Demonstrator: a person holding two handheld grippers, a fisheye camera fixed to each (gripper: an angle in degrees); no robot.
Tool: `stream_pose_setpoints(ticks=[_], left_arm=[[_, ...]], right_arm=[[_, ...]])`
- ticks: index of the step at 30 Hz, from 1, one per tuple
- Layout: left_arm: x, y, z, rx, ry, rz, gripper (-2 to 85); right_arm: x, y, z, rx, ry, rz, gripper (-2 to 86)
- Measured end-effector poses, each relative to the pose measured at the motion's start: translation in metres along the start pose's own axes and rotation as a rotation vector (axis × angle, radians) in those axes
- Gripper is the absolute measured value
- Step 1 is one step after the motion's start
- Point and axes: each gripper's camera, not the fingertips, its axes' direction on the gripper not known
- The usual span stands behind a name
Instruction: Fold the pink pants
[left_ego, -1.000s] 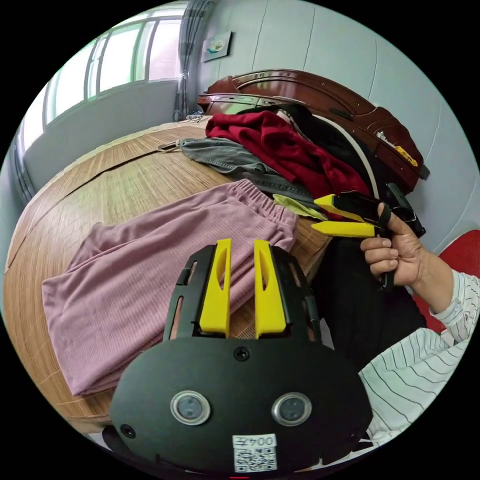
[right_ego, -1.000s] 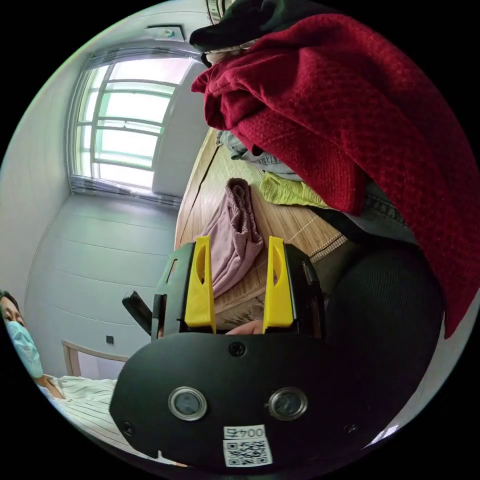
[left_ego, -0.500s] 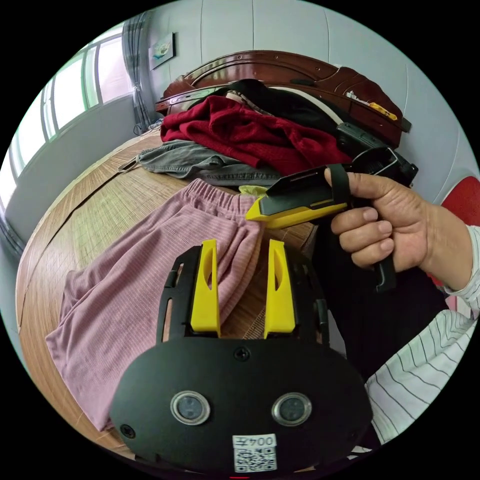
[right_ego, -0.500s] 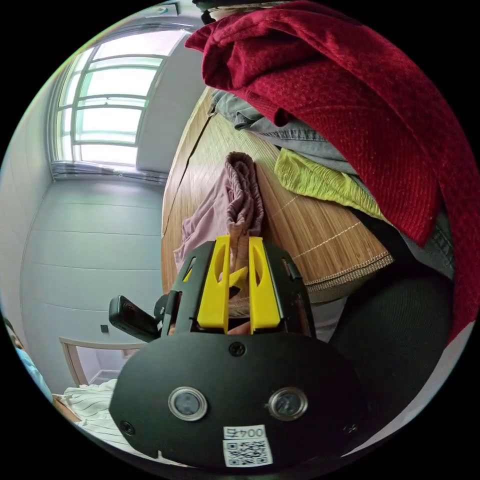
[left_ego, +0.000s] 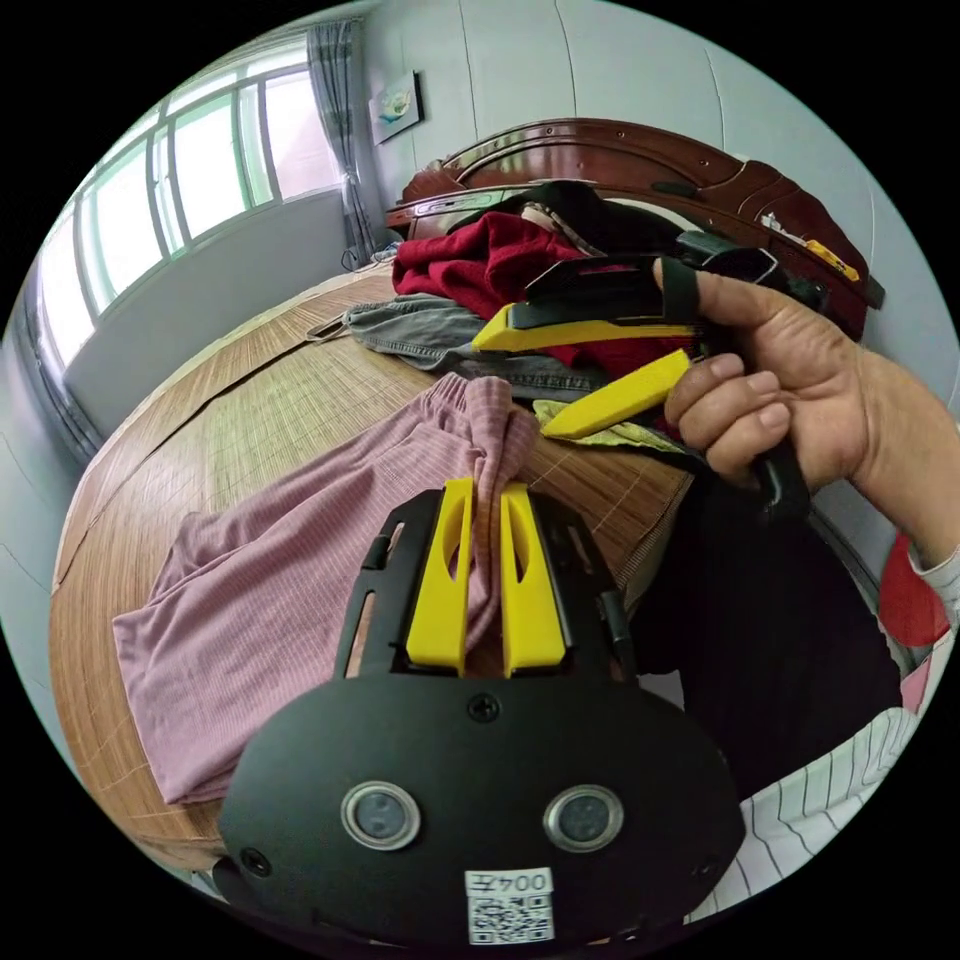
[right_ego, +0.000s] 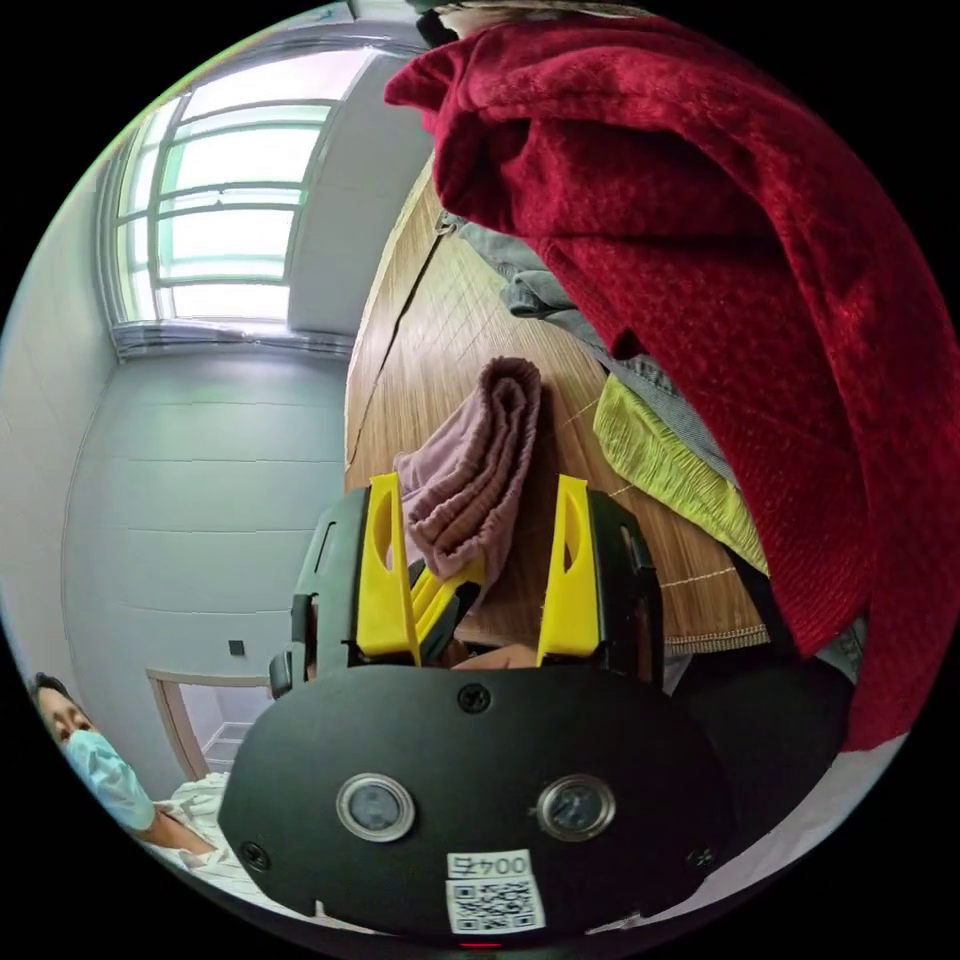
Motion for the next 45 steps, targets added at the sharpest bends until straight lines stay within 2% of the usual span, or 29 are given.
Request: stream_pose_setpoints(ticks=[6,8,10,11,18,23,31,36,43,45], left_arm=[[-0.014,0.017,-0.011,0.039,0.019,-0.055,1.3],[-0.020,0.022,-0.014,0.046,0.030,-0.083,1.3],[-0.027,0.027,-0.019,0.053,0.034,-0.104,1.3],[-0.032,0.030,-0.023,0.063,0.034,-0.117,1.3],[-0.092,0.060,-0.072,0.199,0.058,-0.335,0.9],[-0.148,0.103,-0.109,0.294,0.079,-0.532,0.9],[-0.251,0.203,-0.140,0.348,0.051,-0.819,1.1],[-0.317,0.274,-0.134,0.337,0.053,-1.025,1.3],[-0.359,0.321,-0.138,0.365,0.046,-1.068,1.7],[-0.374,0.345,-0.121,0.337,0.123,-1.171,2.0]], right_arm=[[-0.018,-0.037,0.022,-0.103,0.010,0.074,20.9],[-0.021,-0.048,0.026,-0.115,-0.011,0.096,18.7],[-0.039,-0.059,0.027,-0.123,0.021,0.065,9.7],[-0.047,-0.060,0.026,-0.121,0.041,0.053,9.2],[-0.187,-0.049,0.022,-0.082,0.170,-0.185,7.6],[-0.297,-0.023,0.050,-0.077,0.252,-0.362,7.5],[-0.430,0.023,0.178,-0.150,0.351,-0.542,7.4],[-0.470,0.043,0.260,-0.171,0.455,-0.592,7.4],[-0.522,0.073,0.323,-0.178,0.553,-0.713,8.0],[-0.519,0.070,0.349,-0.257,0.606,-0.713,9.4]])
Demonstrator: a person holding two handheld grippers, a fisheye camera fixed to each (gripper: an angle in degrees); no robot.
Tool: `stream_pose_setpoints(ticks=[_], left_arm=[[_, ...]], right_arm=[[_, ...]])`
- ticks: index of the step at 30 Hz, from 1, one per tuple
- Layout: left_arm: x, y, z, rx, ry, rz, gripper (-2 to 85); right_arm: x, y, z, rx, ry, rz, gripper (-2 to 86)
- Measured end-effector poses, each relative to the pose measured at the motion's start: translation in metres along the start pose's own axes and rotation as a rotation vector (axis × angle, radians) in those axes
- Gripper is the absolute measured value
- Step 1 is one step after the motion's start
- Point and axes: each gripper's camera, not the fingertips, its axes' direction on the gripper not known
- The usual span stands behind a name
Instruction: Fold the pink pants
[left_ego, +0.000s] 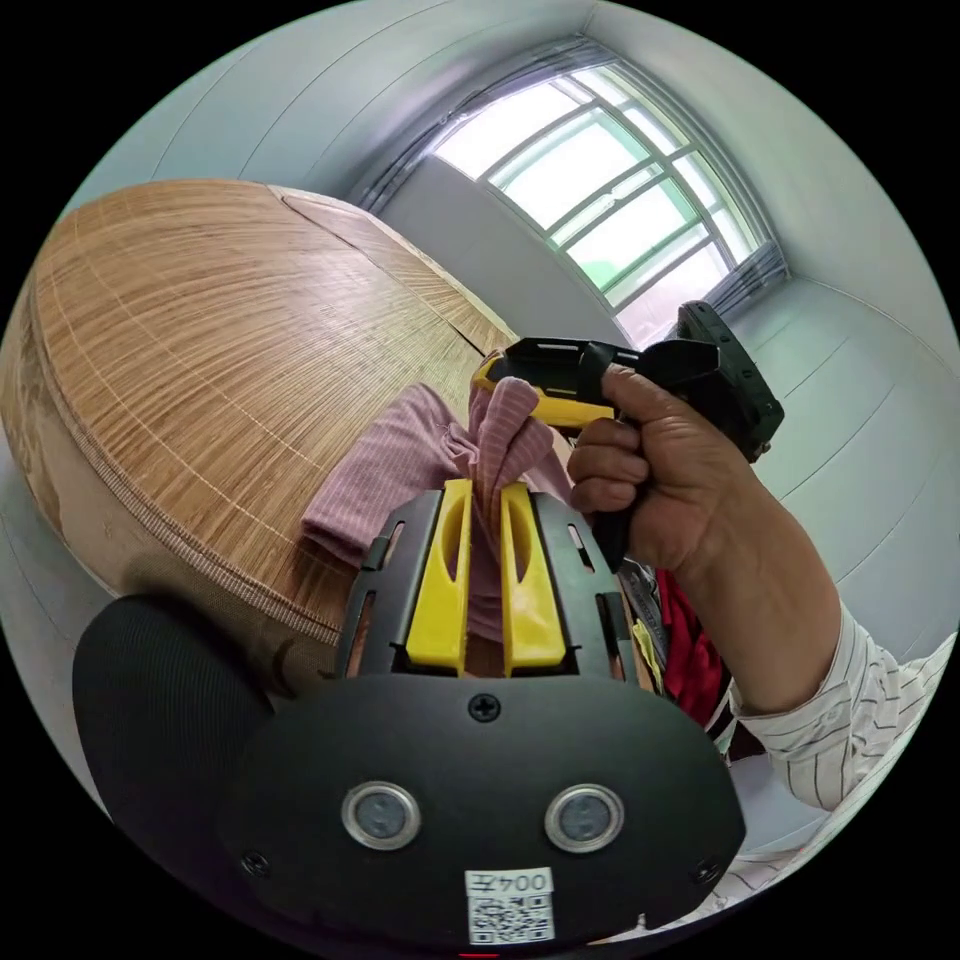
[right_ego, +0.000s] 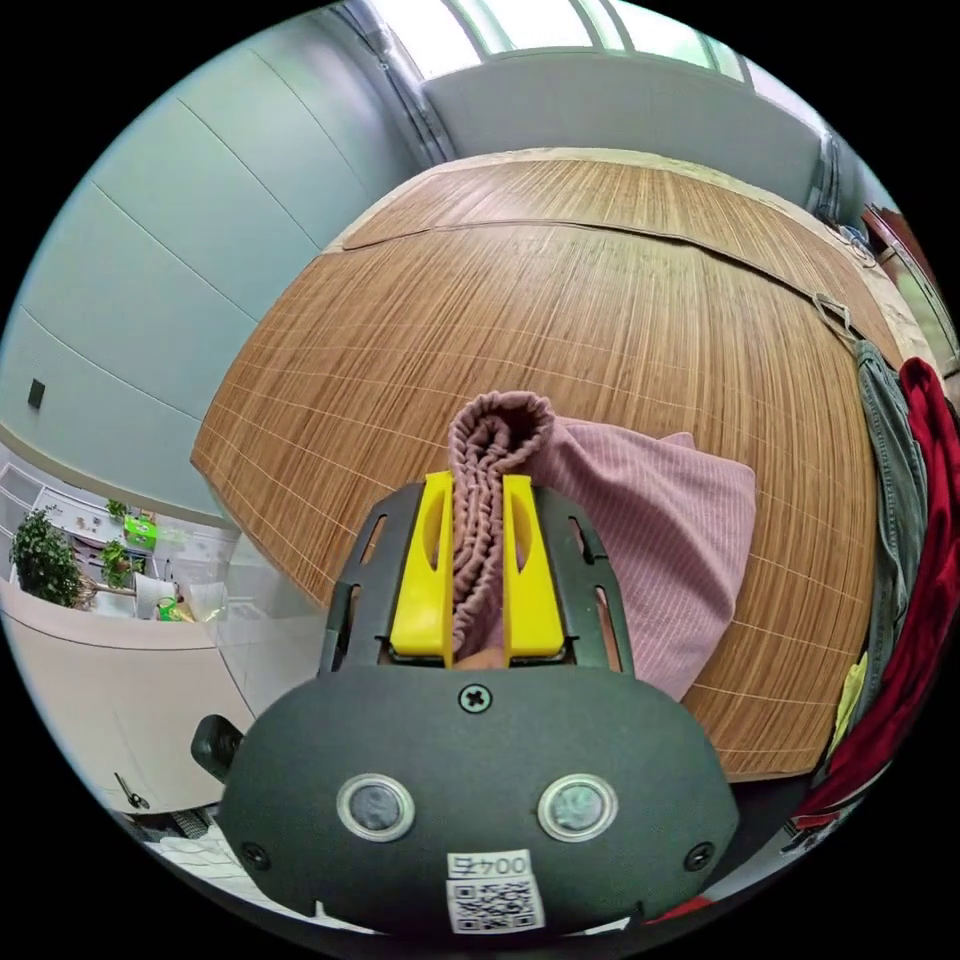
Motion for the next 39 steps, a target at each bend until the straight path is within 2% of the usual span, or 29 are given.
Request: stream_pose_setpoints(ticks=[2,5,8,10,13,17,19,21,22,23,25,27,30,33,39], left_arm=[[-0.026,0.002,0.004,-0.016,0.054,-0.131,2.3],[-0.050,0.000,-0.007,0.010,0.197,-0.261,2.9],[-0.045,-0.015,-0.032,0.051,0.221,-0.214,2.9],[-0.037,-0.024,-0.051,0.098,0.205,-0.154,2.4],[-0.016,-0.039,-0.065,0.144,0.203,-0.051,2.1],[0.015,-0.058,0.004,0.007,0.175,0.095,1.5],[0.010,-0.067,0.043,-0.037,0.082,0.080,1.1],[-0.006,-0.080,0.078,-0.083,-0.108,0.064,0.7],[-0.013,-0.082,0.082,-0.101,-0.128,0.048,0.6],[-0.024,-0.085,0.083,-0.114,-0.069,0.012,0.5],[-0.023,-0.086,0.070,-0.083,-0.069,-0.004,0.4],[-0.002,-0.088,0.054,-0.015,-0.028,0.082,0.3],[0.025,-0.098,0.073,-0.005,-0.047,0.206,0.3],[0.027,-0.107,0.104,-0.015,-0.129,0.213,0.3],[0.009,-0.105,0.123,-0.036,-0.166,0.169,0.2]], right_arm=[[-0.003,-0.010,0.023,-0.106,-0.030,-0.032,11.5],[-0.001,-0.015,-0.005,-0.032,-0.125,-0.059,13.0],[0.017,-0.007,-0.064,0.134,-0.137,-0.112,11.6],[0.051,0.014,-0.101,0.238,-0.103,-0.112,7.3],[0.100,0.049,-0.113,0.267,-0.084,-0.064,4.4],[0.120,0.090,-0.092,0.268,-0.142,-0.062,6.5],[0.110,0.107,-0.066,0.261,-0.123,-0.123,8.8],[0.104,0.114,-0.043,0.245,-0.033,-0.160,9.5],[0.104,0.115,-0.038,0.250,-0.011,-0.183,9.3],[0.104,0.115,-0.041,0.258,-0.022,-0.194,9.2],[0.116,0.106,-0.073,0.293,-0.086,-0.210,8.8],[0.137,0.094,-0.098,0.361,-0.129,-0.194,8.5],[0.176,0.041,-0.099,0.308,-0.085,-0.149,8.8],[0.214,-0.020,-0.079,0.205,-0.197,-0.096,9.8],[0.241,-0.079,-0.044,0.000,-0.383,-0.259,8.8]])
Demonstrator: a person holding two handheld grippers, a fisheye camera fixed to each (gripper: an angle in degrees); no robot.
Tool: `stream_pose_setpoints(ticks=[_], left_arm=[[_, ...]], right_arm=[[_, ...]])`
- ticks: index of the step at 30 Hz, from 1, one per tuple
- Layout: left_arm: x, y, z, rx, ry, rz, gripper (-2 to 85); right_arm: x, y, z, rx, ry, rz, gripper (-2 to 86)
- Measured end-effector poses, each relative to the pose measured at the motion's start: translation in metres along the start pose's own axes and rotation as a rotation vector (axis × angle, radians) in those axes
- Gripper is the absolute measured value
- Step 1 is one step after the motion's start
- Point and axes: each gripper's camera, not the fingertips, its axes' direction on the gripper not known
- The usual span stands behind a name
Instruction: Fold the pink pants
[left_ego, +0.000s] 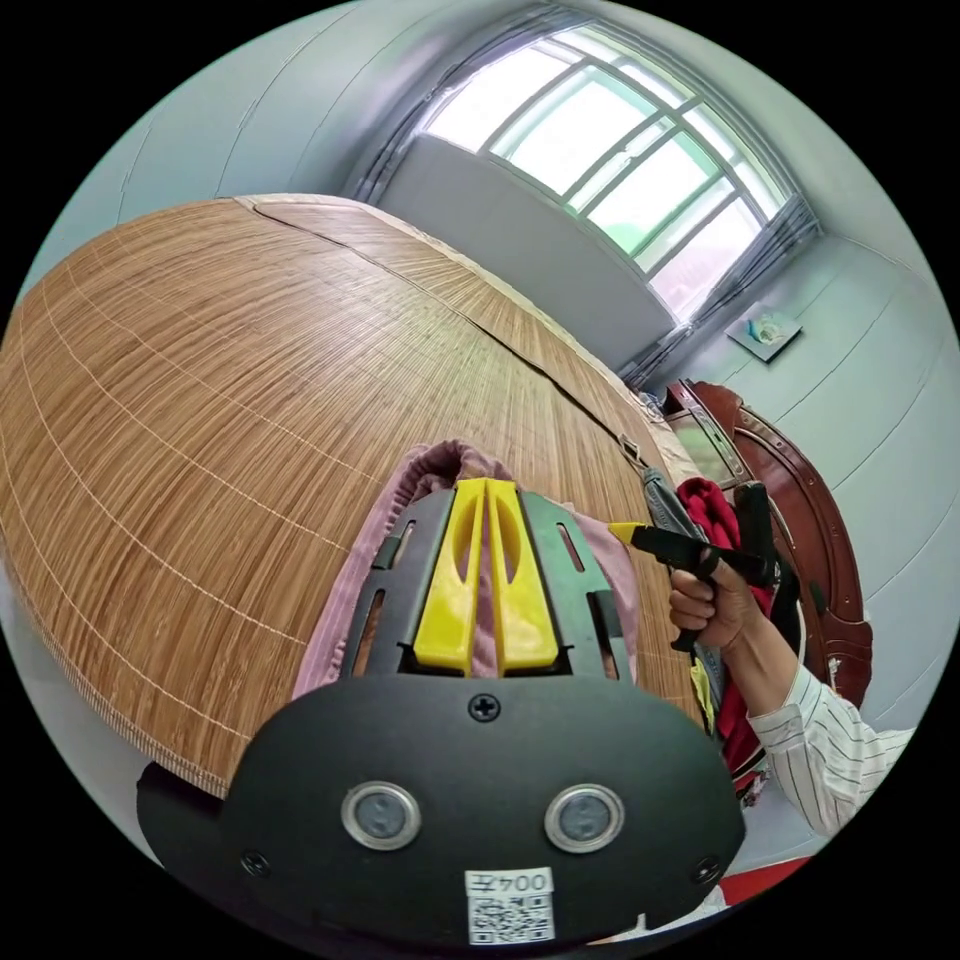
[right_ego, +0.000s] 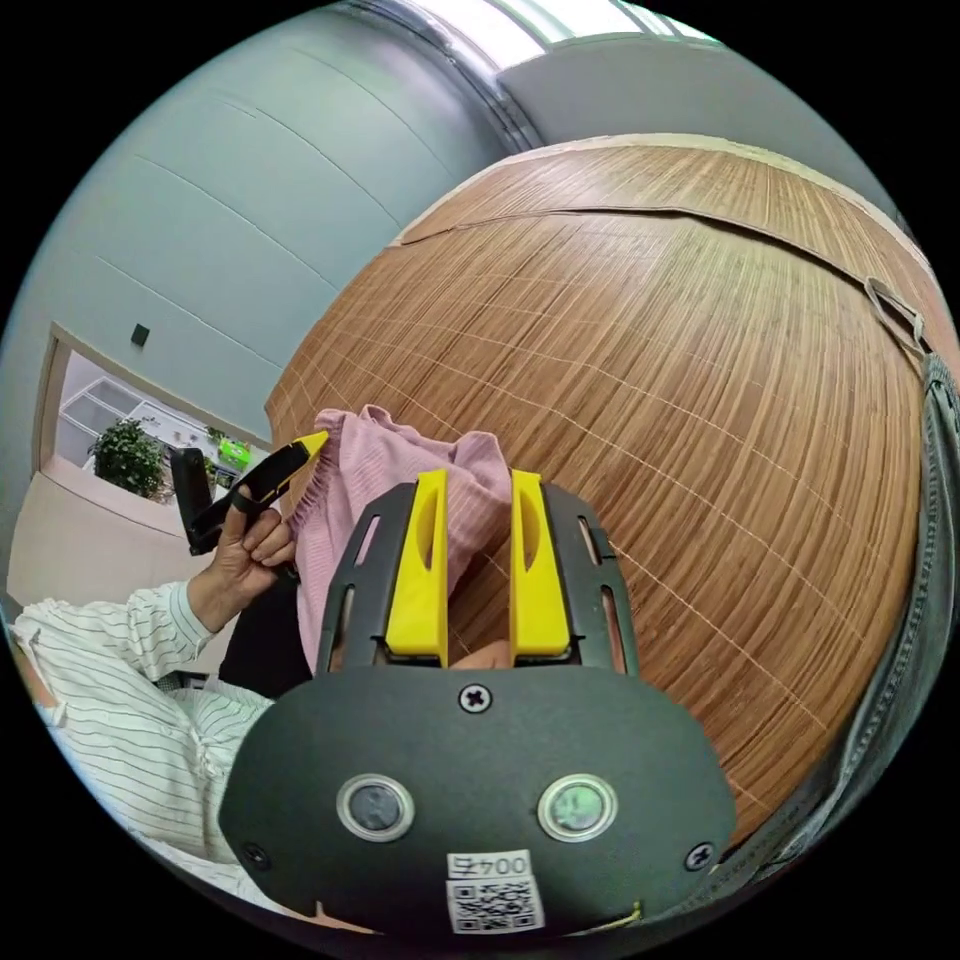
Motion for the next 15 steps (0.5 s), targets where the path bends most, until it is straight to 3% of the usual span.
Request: stream_pose_setpoints(ticks=[3,6,10,15], left_arm=[[-0.004,0.003,0.007,-0.010,-0.001,0.001,0.2],[-0.007,0.004,0.012,-0.006,0.008,-0.012,0.2],[-0.014,0.005,0.019,-0.005,0.040,-0.045,0.2],[-0.013,0.004,0.024,-0.006,0.047,-0.052,0.2]], right_arm=[[0.018,-0.010,0.001,-0.015,-0.128,-0.056,3.1],[0.025,-0.021,0.002,0.024,-0.036,-0.013,0.2],[0.050,-0.017,0.029,0.042,-0.004,0.216,0.2],[0.045,-0.006,-0.013,0.267,-0.016,0.263,3.4]])
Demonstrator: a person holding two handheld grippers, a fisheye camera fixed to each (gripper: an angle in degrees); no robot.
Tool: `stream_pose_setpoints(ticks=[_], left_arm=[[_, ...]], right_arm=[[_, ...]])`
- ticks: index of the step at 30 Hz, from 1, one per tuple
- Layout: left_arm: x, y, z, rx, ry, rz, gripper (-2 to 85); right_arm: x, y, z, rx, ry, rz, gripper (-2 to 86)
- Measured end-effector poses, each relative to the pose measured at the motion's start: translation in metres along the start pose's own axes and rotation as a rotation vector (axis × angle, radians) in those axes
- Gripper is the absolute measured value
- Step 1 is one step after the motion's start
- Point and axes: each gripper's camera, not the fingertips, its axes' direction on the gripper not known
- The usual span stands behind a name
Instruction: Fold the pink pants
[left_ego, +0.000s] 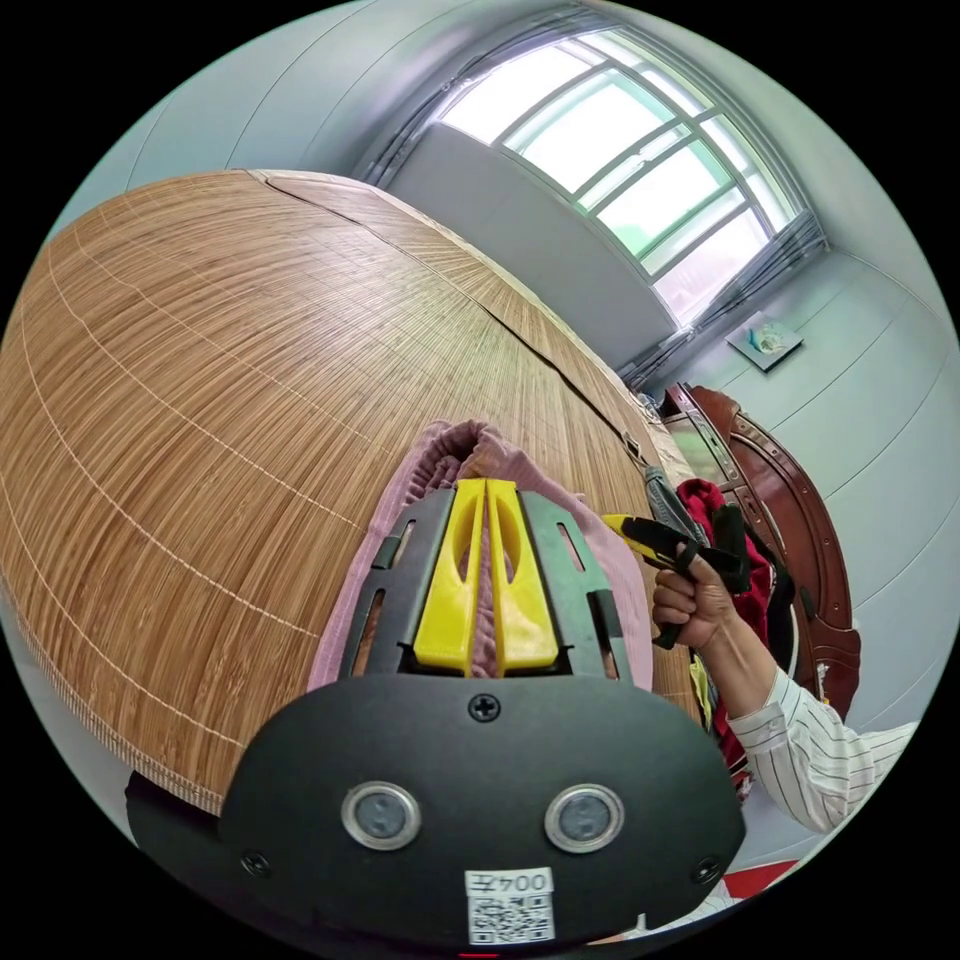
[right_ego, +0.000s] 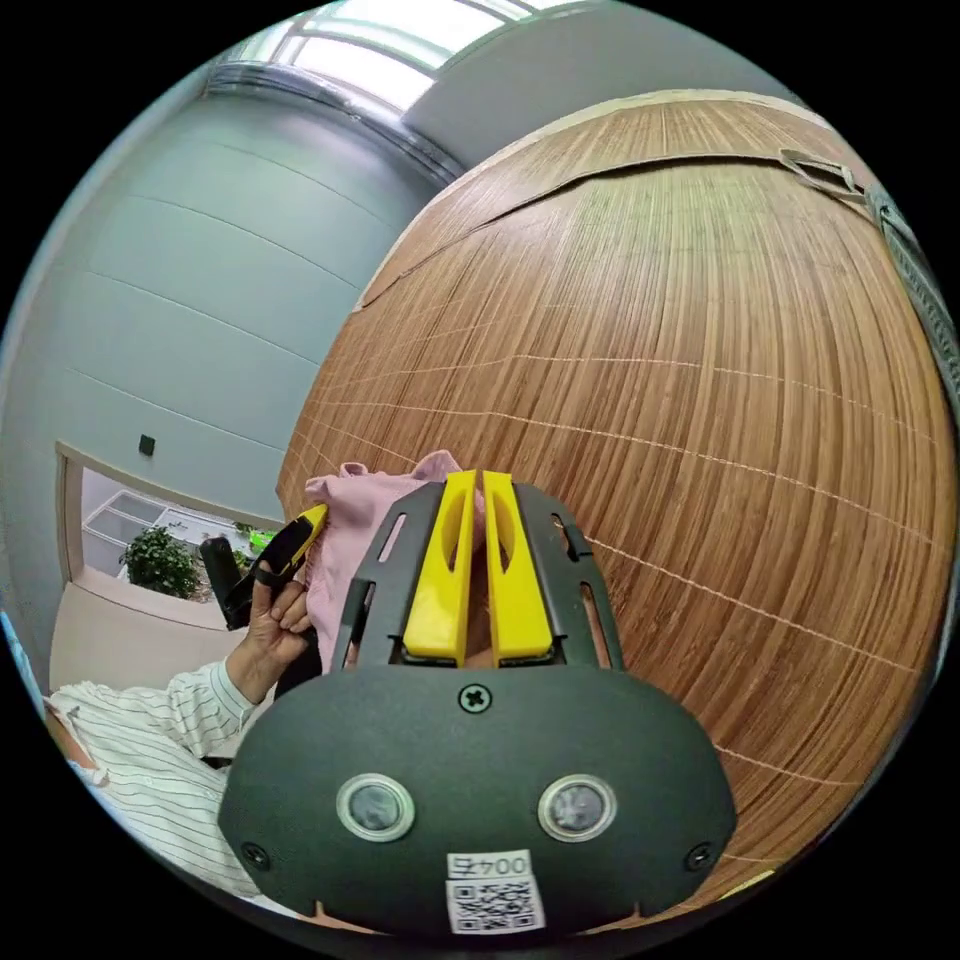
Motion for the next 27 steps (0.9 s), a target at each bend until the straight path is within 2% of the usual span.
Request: stream_pose_setpoints(ticks=[2,7,10,12,16,18,21,23,26,27], left_arm=[[0.000,0.000,0.001,0.003,0.004,0.001,0.2],[0.001,-0.001,0.004,0.003,0.016,-0.004,0.2],[0.001,-0.002,0.006,0.002,0.021,-0.006,0.2],[0.002,-0.002,0.007,0.003,0.022,-0.005,0.2],[0.003,-0.002,0.009,0.004,0.031,-0.003,0.2],[0.005,-0.002,0.012,-0.003,0.025,0.013,0.2],[0.006,-0.003,0.015,-0.017,0.013,0.016,0.3],[0.005,-0.005,0.015,-0.021,0.021,0.005,0.3],[0.009,-0.009,0.011,-0.031,0.020,0.015,0.2],[0.013,-0.012,0.004,-0.028,0.024,0.008,0.2]], right_arm=[[-0.023,-0.006,-0.011,0.055,-0.027,-0.082,5.7],[-0.147,-0.045,0.069,-0.231,0.092,-0.521,9.5],[-0.185,-0.062,0.126,-0.402,0.128,-0.672,9.0],[-0.193,-0.071,0.151,-0.492,0.085,-0.702,8.0],[-0.192,-0.091,0.180,-0.584,-0.006,-0.690,3.5],[-0.188,-0.096,0.194,-0.589,0.030,-0.650,2.0],[-0.179,-0.096,0.219,-0.628,0.060,-0.542,2.6],[-0.165,-0.103,0.217,-0.627,-0.016,-0.442,4.6],[-0.143,-0.108,0.178,-0.533,-0.110,-0.356,8.0],[-0.137,-0.105,0.151,-0.441,-0.102,-0.341,7.9]])
